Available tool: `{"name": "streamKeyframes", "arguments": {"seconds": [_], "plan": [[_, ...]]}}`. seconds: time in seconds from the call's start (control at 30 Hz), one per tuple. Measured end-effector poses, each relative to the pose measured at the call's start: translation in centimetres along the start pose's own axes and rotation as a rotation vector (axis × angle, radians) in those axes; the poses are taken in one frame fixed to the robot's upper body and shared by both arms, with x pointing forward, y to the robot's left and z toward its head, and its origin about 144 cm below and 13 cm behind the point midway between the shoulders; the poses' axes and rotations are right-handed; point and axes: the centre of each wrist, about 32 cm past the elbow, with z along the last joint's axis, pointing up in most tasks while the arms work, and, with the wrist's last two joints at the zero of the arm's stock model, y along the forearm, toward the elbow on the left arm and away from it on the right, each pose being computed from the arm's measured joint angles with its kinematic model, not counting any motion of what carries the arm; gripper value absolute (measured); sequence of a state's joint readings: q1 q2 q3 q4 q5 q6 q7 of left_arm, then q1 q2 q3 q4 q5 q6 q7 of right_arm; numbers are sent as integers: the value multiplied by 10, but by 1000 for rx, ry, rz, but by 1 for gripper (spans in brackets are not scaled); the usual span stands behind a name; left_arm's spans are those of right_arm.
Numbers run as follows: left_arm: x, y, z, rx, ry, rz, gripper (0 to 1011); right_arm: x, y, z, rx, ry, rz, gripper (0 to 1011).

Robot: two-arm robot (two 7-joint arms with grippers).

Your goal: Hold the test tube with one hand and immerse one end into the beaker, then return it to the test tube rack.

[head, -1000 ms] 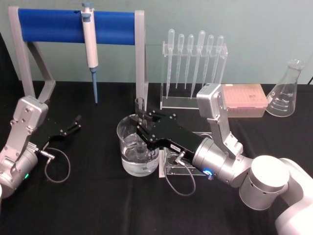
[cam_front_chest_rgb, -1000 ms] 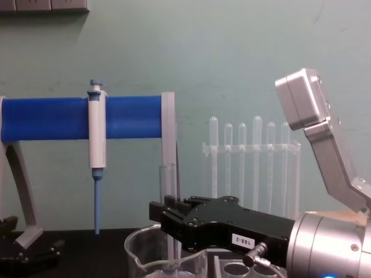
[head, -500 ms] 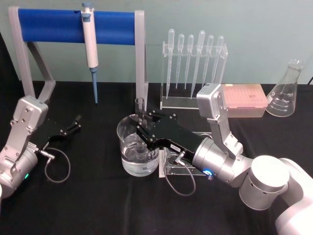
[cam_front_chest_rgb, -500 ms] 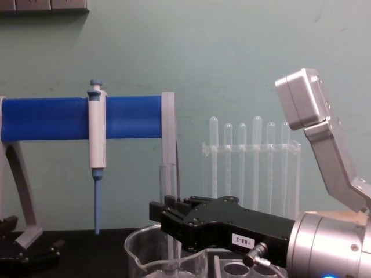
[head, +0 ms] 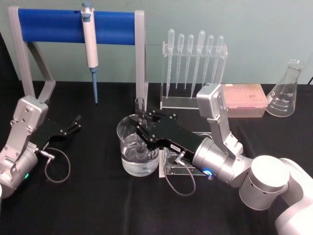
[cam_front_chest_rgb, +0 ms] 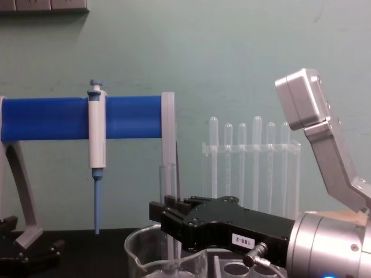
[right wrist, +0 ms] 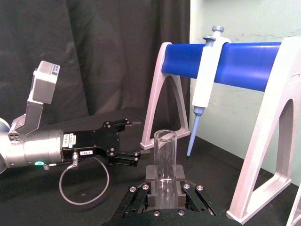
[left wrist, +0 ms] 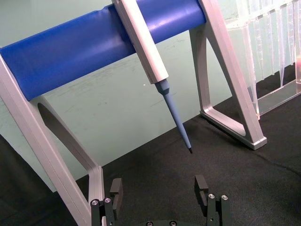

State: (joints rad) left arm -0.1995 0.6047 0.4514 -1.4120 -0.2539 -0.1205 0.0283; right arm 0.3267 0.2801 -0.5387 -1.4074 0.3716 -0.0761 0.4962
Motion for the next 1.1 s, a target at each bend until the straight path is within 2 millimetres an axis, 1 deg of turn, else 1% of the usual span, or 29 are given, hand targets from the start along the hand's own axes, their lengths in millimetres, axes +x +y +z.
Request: {"name": "streamKeyframes", "arguments": {"seconds": [1.1], "plan": [[0, 0, 0, 0, 0, 0, 1000, 0, 0, 0, 0, 0, 0, 226]]}}
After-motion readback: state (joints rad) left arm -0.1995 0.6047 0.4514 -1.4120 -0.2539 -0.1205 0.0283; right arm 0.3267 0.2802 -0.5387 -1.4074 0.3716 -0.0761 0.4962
